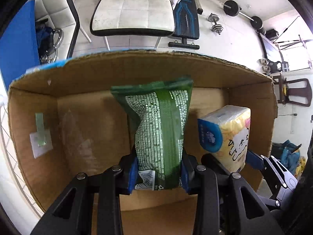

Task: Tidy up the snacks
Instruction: 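Carry both items into the box and open both grippers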

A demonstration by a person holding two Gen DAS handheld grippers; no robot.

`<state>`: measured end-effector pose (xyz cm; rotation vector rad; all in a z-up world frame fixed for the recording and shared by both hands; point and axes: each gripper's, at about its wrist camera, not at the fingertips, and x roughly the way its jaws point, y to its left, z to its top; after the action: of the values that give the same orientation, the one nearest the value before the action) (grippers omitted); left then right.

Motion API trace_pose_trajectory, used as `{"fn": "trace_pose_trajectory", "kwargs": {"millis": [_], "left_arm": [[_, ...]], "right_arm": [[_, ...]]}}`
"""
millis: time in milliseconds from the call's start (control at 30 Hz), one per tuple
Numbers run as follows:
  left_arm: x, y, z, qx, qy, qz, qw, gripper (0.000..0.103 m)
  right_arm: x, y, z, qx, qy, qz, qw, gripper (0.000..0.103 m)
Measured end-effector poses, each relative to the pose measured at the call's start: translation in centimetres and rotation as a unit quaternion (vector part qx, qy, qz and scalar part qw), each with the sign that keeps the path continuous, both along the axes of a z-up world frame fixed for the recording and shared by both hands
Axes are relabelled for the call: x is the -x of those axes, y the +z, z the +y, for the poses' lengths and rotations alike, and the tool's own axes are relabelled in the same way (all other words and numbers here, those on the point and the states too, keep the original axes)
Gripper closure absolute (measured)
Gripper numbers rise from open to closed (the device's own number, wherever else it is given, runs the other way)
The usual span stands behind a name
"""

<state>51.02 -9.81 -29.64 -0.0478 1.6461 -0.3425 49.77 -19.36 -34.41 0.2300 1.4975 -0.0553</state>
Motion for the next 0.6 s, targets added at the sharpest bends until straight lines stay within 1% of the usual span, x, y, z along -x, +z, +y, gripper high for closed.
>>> {"fn": "trace_pose_trajectory", "kwargs": {"millis": [33,100,133,167,200,233,267,400,467,500,600], "left_arm": [[-0.1,0.0,0.0,-0.006,-0.001,0.001,1.0,0.069],[-0.3,-0.2,-0.1,-0.006,-0.004,0.006,1.0,0.067],[-0.3,-0.1,0.0,-0.008,-0.003,0.006,0.9999,0.062],[-0.3,0.3,0.2,-0.008,0.0,0.004,1.0,0.054],[-0.1,0.7,0.4,-0.011,0.002,-0.001,0.9999,0.049],[-0.1,1.1,0.6,-0.015,0.003,-0.006,0.9999,0.04],[-0.1,1.3,0.8,-0.012,0.005,-0.01,0.9999,0.034],[0.9,2.8,1.3,-0.021,0.004,-0.024,0.9995,0.029],[1.5,3.4,1.7,-0.03,0.002,-0.033,0.999,0.012],[1.7,3.5,1.9,-0.031,0.002,-0.036,0.9989,0.011],[3.2,3.9,2.9,-0.026,0.013,-0.037,0.9989,0.009]], "right_arm": [[-0.2,-0.2,0.0,-0.002,-0.003,0.001,1.0,0.031],[-0.2,-0.2,0.1,0.0,-0.005,0.003,1.0,0.031],[-0.2,-0.2,0.2,0.004,-0.004,0.006,1.0,0.026],[-0.3,-0.2,0.2,0.006,-0.004,0.009,1.0,0.021],[-0.3,0.0,0.3,0.007,-0.003,0.01,1.0,0.013],[-0.1,0.2,0.4,0.008,0.001,0.01,1.0,0.012],[-0.1,0.2,0.3,0.012,0.002,0.011,1.0,0.012],[0.7,0.9,0.2,0.016,-0.001,0.012,1.0,0.012],[1.5,1.6,0.4,0.022,0.001,0.012,1.0,0.012],[1.9,1.9,0.4,0.026,0.004,0.012,1.0,0.012],[3.5,3.1,0.9,0.034,0.01,0.011,0.999,0.007]]}}
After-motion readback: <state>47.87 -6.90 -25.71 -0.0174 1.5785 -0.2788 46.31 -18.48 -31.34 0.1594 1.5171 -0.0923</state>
